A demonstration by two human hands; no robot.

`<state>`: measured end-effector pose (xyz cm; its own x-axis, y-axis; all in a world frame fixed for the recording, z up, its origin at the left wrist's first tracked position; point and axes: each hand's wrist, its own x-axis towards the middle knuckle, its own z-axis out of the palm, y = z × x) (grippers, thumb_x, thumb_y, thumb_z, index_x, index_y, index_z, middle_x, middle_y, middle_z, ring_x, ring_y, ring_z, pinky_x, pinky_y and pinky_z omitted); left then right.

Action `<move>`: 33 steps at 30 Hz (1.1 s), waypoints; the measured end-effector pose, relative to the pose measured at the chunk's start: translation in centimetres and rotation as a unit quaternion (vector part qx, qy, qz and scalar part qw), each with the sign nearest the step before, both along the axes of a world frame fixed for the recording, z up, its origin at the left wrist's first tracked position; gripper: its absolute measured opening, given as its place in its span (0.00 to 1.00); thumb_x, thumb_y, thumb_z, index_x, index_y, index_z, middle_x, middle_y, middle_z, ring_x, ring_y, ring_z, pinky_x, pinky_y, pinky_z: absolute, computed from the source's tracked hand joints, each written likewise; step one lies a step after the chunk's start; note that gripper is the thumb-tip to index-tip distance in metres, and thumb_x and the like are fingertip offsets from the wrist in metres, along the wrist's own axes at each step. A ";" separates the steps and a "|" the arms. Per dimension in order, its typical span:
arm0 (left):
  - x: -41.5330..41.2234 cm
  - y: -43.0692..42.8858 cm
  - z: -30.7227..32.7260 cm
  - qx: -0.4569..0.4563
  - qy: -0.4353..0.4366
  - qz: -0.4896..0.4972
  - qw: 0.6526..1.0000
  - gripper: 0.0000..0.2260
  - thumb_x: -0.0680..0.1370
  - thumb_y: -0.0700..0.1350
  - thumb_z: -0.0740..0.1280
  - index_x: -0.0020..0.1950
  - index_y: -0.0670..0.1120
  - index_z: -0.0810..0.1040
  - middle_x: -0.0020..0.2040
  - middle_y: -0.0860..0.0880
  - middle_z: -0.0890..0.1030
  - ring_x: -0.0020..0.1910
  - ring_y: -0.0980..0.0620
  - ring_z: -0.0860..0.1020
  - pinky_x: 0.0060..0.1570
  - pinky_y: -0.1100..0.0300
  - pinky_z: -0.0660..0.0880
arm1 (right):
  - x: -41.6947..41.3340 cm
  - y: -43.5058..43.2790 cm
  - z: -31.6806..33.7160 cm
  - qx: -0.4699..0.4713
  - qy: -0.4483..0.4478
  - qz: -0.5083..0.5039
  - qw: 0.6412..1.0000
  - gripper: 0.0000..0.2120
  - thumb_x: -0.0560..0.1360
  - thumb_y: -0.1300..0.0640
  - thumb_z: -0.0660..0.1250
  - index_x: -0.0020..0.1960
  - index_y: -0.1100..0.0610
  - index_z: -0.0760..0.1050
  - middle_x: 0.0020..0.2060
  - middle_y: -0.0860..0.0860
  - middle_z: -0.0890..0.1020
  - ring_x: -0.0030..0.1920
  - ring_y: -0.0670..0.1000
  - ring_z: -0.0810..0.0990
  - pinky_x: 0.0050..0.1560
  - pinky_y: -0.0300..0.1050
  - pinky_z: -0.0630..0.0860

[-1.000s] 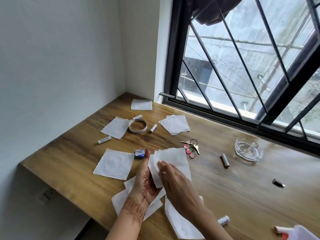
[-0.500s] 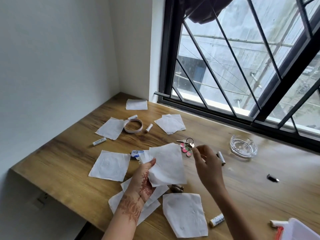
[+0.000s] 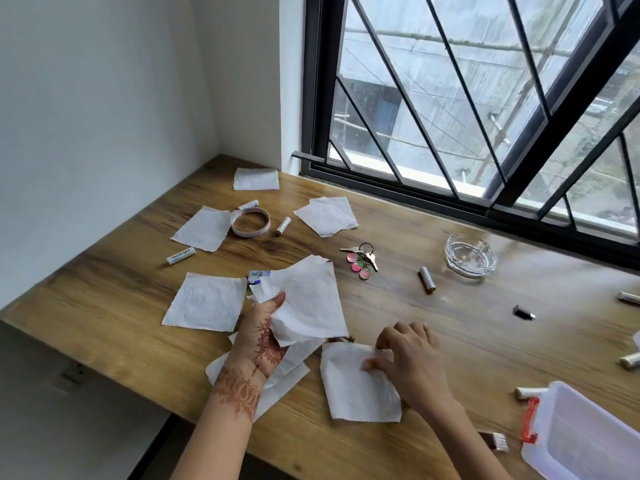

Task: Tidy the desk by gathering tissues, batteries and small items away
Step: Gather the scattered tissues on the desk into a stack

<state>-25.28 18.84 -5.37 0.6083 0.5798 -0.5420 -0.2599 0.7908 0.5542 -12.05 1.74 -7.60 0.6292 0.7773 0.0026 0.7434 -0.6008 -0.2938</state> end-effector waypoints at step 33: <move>0.6 -2.1 1.9 0.059 -0.052 -0.070 0.994 0.22 0.77 0.57 0.60 0.39 0.41 0.84 0.37 0.43 0.84 0.36 0.47 0.83 0.38 0.56 0.79 | -6.6 7.0 6.1 0.250 0.033 0.181 0.951 0.10 0.80 0.52 0.55 0.53 0.58 0.70 0.48 0.52 0.79 0.46 0.51 0.78 0.39 0.40 0.71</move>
<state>-24.69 16.78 -3.48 0.7368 0.5411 -0.4055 -0.2114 0.7540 0.6219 -18.69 8.77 -1.48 0.3325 0.8552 0.3976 0.8447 -0.0825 -0.5289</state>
